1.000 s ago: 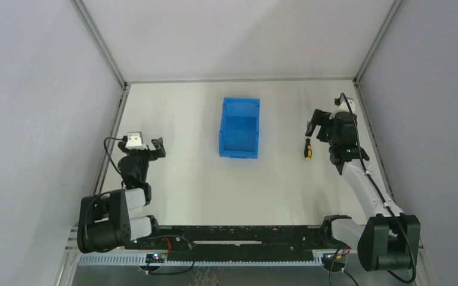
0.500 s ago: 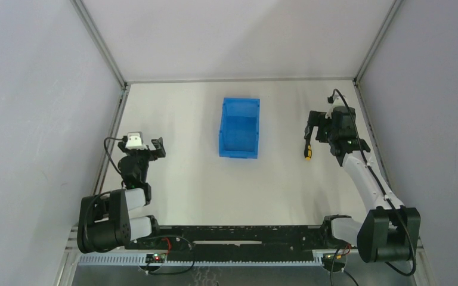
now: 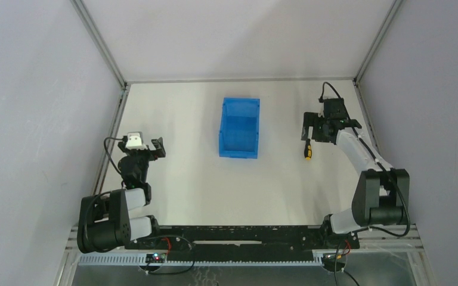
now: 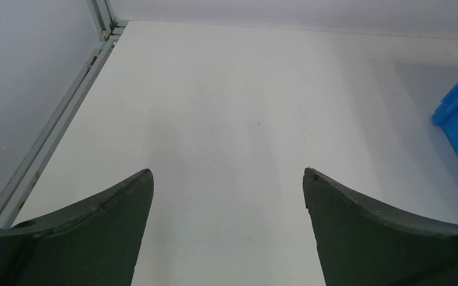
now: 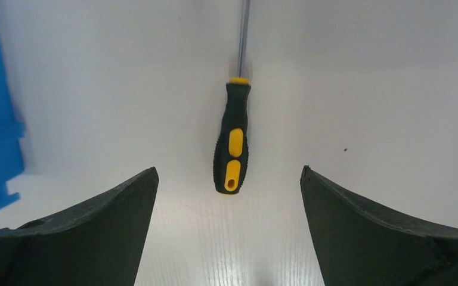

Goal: Put the screwdriver in the bin
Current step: Pick up the screwdriver from the center of the board, then place the screwdriver in the bin.

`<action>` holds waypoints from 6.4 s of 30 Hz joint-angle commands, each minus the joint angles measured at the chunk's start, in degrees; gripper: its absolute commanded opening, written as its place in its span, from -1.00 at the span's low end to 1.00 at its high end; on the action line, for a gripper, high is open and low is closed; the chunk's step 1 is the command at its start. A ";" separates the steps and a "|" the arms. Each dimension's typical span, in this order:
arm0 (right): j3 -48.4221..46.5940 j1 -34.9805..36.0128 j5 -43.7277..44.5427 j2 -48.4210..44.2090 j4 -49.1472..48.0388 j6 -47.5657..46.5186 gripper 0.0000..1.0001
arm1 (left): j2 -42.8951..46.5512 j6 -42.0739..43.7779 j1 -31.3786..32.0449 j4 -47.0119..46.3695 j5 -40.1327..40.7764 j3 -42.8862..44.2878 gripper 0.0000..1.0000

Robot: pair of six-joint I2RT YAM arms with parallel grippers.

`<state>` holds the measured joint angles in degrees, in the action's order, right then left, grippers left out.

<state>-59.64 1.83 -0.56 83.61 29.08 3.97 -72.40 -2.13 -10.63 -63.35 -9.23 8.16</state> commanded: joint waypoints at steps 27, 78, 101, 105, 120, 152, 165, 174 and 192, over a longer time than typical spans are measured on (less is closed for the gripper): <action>-7.82 1.38 3.45 20.24 6.20 3.15 0.14 | -0.11 -0.55 0.23 -5.81 0.05 -1.10 1.00; -53.37 11.70 7.27 15.37 27.44 8.54 -1.00 | -0.11 -0.51 0.22 -5.82 0.04 -1.08 1.00; -61.31 28.35 9.67 20.14 31.17 21.36 -1.00 | -0.11 -0.52 0.20 -5.81 0.01 -1.07 1.00; -61.21 30.92 10.91 22.14 31.10 22.86 -1.00 | -0.06 -0.51 0.27 -5.79 0.01 -1.07 1.00; -60.72 35.07 13.25 31.86 31.01 26.84 -1.00 | -0.11 -0.51 0.22 -5.80 0.08 -1.13 1.00; -53.72 37.85 13.39 36.60 27.43 28.90 -1.00 | -0.11 -0.53 0.23 -5.81 0.09 -1.07 1.00; -51.37 38.05 14.20 39.61 23.49 28.49 -1.00 | -0.10 -0.56 0.31 -5.80 0.00 -1.06 1.00; -52.56 37.98 14.14 43.14 21.65 28.81 -1.00 | -0.11 -0.53 0.21 -5.81 0.03 -1.09 1.00; -52.22 37.79 13.70 46.52 20.17 29.18 -1.00 | -0.06 -0.56 0.14 -5.76 0.03 -1.04 1.00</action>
<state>-110.72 39.38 12.10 129.32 51.29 32.38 -72.38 -2.15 -10.63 -63.37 -9.23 8.16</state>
